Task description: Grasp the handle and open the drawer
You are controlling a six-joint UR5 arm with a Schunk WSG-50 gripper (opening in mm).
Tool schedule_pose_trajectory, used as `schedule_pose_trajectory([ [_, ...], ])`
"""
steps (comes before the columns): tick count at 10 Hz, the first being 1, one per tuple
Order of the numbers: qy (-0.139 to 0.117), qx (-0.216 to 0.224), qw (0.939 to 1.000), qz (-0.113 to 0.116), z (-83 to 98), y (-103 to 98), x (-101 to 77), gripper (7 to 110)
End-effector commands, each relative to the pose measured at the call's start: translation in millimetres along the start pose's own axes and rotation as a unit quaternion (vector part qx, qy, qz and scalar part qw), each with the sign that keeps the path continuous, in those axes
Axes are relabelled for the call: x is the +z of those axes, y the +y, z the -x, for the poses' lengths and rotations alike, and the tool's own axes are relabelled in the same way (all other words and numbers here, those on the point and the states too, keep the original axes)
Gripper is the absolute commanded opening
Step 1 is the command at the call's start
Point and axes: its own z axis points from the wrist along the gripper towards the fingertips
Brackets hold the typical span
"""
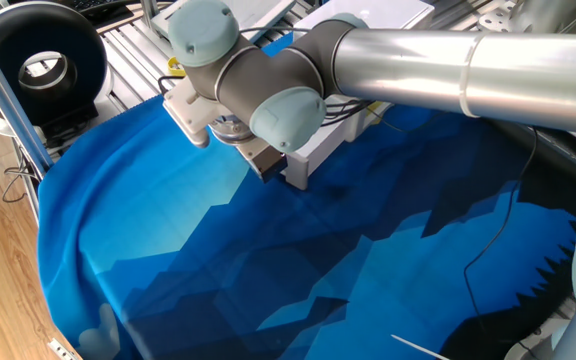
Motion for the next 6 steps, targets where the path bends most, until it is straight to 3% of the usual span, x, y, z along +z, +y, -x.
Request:
schedule_pose_trajectory([
  [1, -0.005, 0.005, 1.0, 0.001, 1.1, -0.5, 0.6, 7],
  [6, -0.014, -0.011, 0.9998, -0.009, 4.7, -8.2, 1.2, 7],
])
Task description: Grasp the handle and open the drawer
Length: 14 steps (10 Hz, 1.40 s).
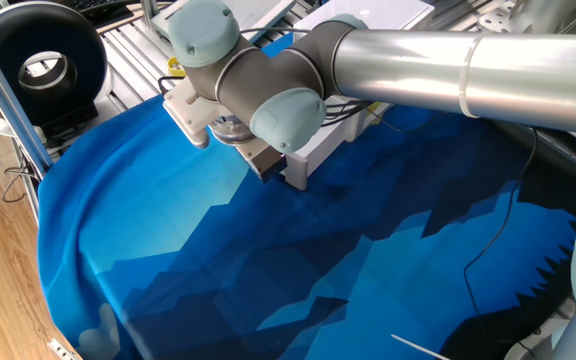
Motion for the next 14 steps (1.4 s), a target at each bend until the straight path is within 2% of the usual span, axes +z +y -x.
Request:
schedule_pose_trajectory([
  [1, -0.033, -0.035, 0.9988, -0.005, 14.1, -7.0, 0.9, 7],
  [2, -0.05, -0.053, 0.9972, -0.017, 22.8, -13.5, 1.7, 44],
  [3, -0.061, -0.074, 0.995, -0.03, 29.1, -18.7, 2.8, 44],
  [4, -0.072, -0.086, 0.9932, -0.032, 34.9, -18.6, 3.2, 44],
  [5, -0.078, -0.092, 0.9922, -0.032, 38.2, -17.6, 2.5, 66],
  [8, -0.085, -0.072, 0.9937, -0.014, 41.0, -9.8, -11.3, 66],
  [9, -0.079, -0.063, 0.9949, -0.008, 36.5, -8.0, -16.7, 88],
  [10, -0.076, -0.054, 0.9956, -0.004, 33.3, -9.3, -22.5, 88],
  [12, -0.086, -0.03, 0.9958, 0.004, 27.0, -26.4, -42.0, 88],
  [14, -0.106, -0.006, 0.9937, 0.035, 10.0, -47.6, -68.8, 88],
])
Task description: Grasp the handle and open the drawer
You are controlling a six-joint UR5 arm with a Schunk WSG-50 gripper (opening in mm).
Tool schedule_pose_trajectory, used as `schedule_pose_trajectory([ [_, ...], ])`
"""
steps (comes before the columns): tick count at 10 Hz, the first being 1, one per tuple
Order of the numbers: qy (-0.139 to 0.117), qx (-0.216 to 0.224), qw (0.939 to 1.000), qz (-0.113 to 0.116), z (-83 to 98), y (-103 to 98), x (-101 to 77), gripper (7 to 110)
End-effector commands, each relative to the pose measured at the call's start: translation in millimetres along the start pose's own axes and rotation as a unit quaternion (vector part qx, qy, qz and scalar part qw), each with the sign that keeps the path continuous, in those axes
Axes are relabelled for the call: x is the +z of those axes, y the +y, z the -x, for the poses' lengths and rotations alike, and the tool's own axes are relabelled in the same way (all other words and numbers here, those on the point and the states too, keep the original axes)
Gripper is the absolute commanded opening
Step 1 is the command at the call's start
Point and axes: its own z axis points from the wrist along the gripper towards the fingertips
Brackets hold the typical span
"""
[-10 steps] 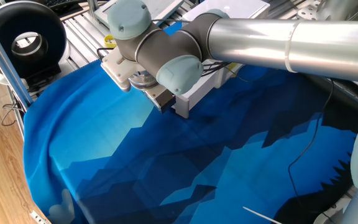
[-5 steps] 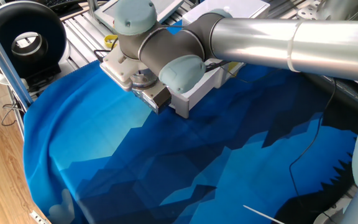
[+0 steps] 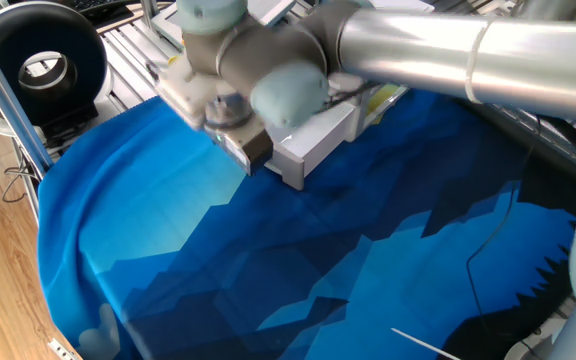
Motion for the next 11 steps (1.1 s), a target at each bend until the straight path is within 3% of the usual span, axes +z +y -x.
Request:
schedule_pose_trajectory([
  [1, -0.03, 0.045, 0.9981, 0.029, -22.4, -28.5, -44.1, 88],
  [2, -0.034, 0.078, 0.9959, 0.03, -36.8, -39.0, -56.2, 88],
  [3, -0.032, 0.127, 0.9909, 0.033, -47.9, -42.5, -67.0, 66],
  [4, -0.01, 0.199, 0.9799, 0.017, -67.5, -52.0, -72.7, 66],
  [5, 0.002, 0.246, 0.9688, -0.028, -86.7, -77.4, -74.9, 66],
  [6, -0.031, 0.271, 0.9621, 0.0, -81.7, -75.2, -79.1, 66],
  [7, -0.041, 0.283, 0.9582, 0.007, -90.8, -77.7, -85.1, 66],
  [9, -0.03, 0.289, 0.9569, 0.005, -115.2, -80.6, -92.0, 66],
  [10, -0.02, 0.295, 0.9552, -0.005, -120.9, -82.7, -93.2, 7],
  [11, -0.018, 0.303, 0.9528, -0.01, -122.2, -84.6, -93.4, 7],
])
